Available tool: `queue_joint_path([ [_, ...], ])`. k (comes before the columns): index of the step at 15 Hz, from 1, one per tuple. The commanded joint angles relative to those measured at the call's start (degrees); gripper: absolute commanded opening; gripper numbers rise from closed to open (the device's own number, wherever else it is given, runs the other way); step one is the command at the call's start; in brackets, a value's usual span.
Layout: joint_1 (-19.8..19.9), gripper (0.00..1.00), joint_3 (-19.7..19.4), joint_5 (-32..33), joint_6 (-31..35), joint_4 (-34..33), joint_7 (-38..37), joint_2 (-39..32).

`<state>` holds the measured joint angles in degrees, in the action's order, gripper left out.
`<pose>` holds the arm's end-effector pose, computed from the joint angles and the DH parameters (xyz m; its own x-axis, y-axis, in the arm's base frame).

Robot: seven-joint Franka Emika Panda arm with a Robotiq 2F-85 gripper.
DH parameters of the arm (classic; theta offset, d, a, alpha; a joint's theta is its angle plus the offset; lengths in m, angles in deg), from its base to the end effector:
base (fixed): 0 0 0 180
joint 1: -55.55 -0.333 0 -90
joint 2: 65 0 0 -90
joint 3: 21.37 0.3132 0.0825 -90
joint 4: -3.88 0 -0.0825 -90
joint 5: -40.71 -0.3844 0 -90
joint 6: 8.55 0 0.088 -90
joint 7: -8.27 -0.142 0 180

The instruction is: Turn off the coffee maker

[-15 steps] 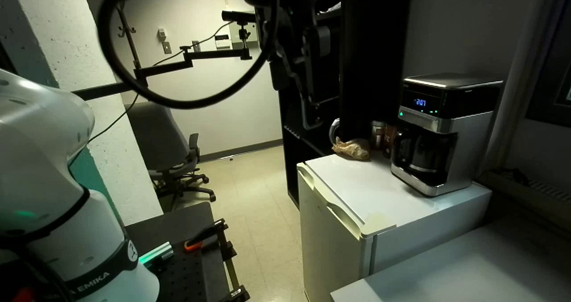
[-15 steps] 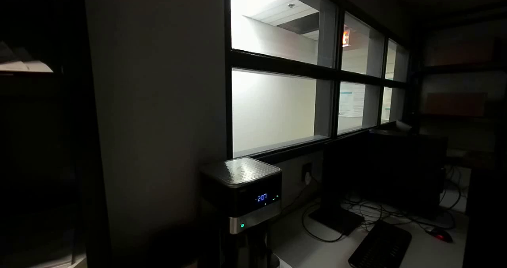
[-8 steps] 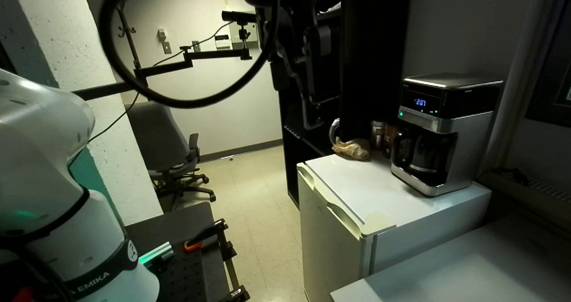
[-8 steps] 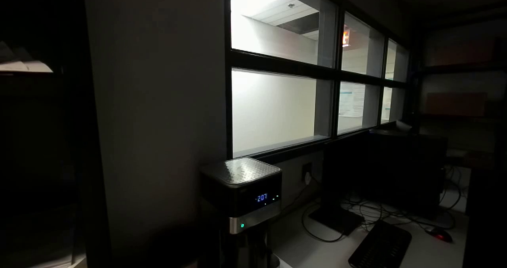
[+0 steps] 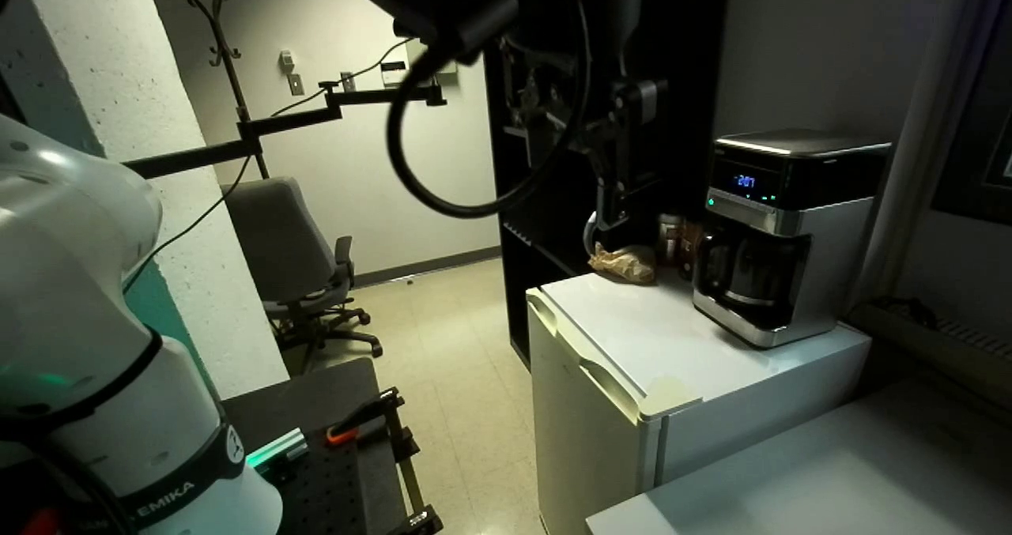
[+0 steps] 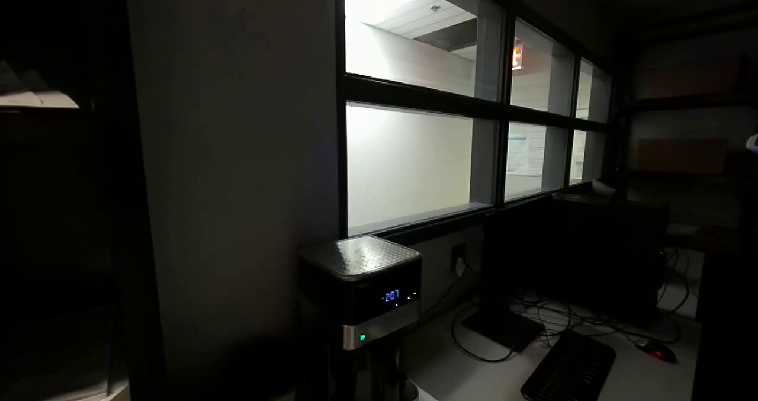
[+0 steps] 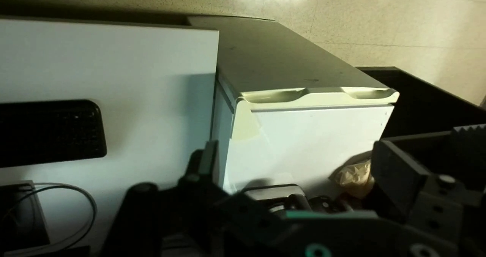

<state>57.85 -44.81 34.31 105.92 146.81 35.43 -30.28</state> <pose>0.3543 -0.1601 0.4487 0.9801 0.0126 0.1981 0.0661 -0.9618 -0.2658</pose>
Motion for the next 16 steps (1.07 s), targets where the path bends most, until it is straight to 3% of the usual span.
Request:
queue_joint_path([
  [1,-2.74,1.00,0.59,-4.31,2.20,-3.23,4.93,-6.62],
  [3,-3.78,0.85,1.36,-5.84,3.36,-4.37,6.98,-9.34],
  [4,-4.34,0.67,2.17,-6.42,4.21,-5.07,7.77,-10.92],
  [11,-4.95,0.13,9.43,-5.43,11.87,-10.19,8.48,-20.88],
  [13,-4.68,0.00,12.43,-2.92,15.89,-11.44,7.05,-23.99],
  [16,-4.32,0.00,16.47,3.64,20.55,-13.73,5.06,-28.80],
])
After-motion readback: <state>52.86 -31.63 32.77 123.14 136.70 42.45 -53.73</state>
